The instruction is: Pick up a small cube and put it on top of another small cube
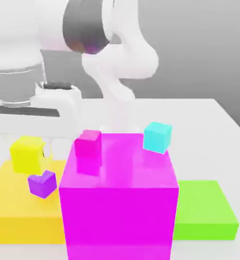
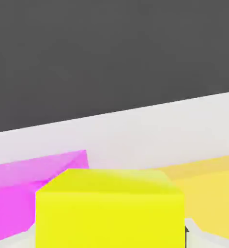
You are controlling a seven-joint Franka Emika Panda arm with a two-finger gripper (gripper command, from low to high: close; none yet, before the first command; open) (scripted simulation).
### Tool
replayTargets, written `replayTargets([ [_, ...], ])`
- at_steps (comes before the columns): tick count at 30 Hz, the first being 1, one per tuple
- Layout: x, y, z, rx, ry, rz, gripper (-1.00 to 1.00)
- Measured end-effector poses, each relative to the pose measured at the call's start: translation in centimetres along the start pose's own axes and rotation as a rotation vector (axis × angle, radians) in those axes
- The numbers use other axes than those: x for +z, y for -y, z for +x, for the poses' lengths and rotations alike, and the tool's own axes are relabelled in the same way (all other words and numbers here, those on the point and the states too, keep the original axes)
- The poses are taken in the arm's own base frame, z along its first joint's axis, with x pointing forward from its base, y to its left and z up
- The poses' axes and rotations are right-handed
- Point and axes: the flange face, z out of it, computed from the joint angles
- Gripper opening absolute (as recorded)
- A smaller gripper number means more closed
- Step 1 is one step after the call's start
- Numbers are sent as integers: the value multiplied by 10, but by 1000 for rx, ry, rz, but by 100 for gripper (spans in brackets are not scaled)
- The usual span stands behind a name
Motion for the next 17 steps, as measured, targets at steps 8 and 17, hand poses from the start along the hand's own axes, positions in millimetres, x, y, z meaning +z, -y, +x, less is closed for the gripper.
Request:
replayTargets([
  [8, -45, -19, -85, -24, -3, -4, -100],
  [17, 6, -26, -104, -29, -5, -6, 100],
])
